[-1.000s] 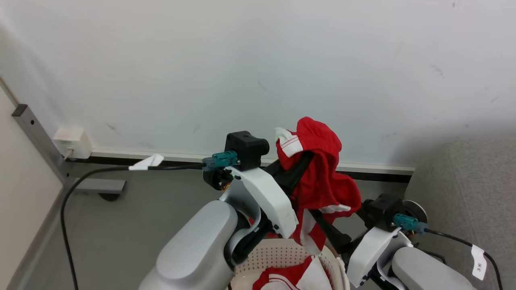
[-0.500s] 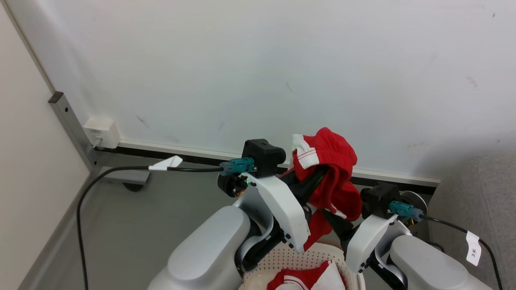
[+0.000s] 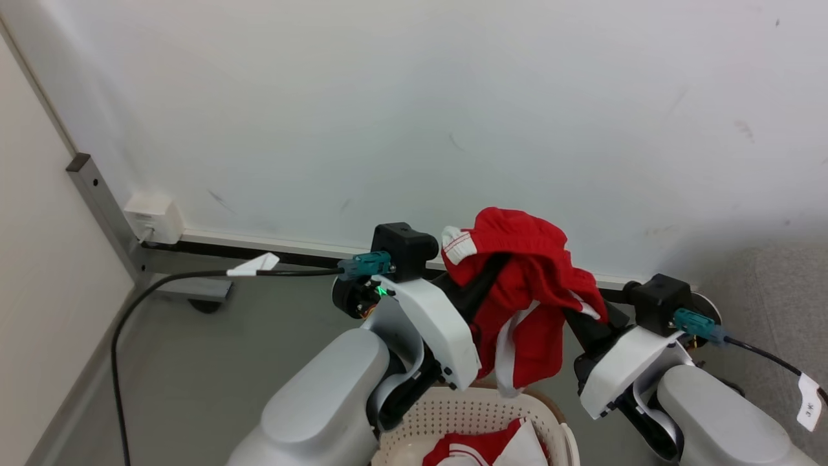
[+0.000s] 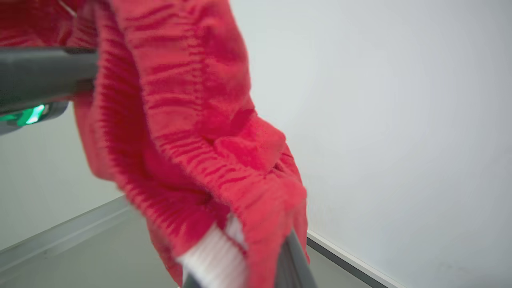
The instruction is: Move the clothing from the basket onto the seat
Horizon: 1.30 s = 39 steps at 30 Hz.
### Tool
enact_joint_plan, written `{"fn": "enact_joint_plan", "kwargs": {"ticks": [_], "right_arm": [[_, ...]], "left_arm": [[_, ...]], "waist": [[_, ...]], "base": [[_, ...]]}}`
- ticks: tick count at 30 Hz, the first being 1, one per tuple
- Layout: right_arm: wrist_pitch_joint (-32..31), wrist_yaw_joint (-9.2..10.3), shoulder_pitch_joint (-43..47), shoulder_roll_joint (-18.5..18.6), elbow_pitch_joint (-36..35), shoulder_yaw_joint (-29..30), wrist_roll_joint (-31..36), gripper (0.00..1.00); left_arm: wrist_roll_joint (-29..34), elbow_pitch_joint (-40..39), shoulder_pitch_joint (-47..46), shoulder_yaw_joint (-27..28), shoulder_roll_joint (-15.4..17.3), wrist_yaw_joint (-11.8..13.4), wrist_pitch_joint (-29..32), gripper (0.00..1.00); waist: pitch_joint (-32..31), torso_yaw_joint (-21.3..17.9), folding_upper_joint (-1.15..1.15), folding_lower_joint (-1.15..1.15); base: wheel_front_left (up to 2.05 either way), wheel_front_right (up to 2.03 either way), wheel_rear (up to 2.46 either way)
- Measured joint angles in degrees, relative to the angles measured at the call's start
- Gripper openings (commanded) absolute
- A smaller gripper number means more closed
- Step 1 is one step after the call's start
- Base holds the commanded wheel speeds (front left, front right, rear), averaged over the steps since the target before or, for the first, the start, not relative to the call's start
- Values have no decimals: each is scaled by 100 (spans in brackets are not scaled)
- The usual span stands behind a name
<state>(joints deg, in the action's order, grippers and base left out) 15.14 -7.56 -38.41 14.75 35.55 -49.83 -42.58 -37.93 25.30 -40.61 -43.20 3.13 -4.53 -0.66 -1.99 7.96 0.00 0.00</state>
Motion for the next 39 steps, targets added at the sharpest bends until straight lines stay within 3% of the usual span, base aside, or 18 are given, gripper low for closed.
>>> {"fn": "enact_joint_plan", "kwargs": {"ticks": [9,10,11,12,20,29,39], "right_arm": [[0,0,521,170,-776,920,315,0],[0,0,561,165,-847,1058,298,0],[0,0,597,166,-912,1166,294,0],[0,0,628,164,-982,1288,296,0],[1,0,730,232,-1258,2214,541,0],[0,0,846,409,-1457,2883,733,0],[0,0,1083,634,-1781,3147,931,0]], "left_arm": [[-121,133,129,-12,131,8,-32,0],[-135,138,151,-21,132,3,-18,8],[-147,135,172,-24,132,4,-19,78],[-152,130,186,-40,131,3,-19,100],[-142,-2,310,-146,193,33,-45,100],[-88,-176,526,-291,287,48,-213,100],[90,-260,623,-390,374,71,-493,100]], "waist": [[-14,-177,0,0],[-16,-204,0,0],[-17,-231,0,0],[-18,-258,0,0],[-7,-530,0,0],[38,-1110,0,0],[108,-1992,0,0]], "base": [[0,0,0],[0,0,0],[0,0,0],[0,0,0],[0,0,0],[0,0,0],[0,0,0]]}}
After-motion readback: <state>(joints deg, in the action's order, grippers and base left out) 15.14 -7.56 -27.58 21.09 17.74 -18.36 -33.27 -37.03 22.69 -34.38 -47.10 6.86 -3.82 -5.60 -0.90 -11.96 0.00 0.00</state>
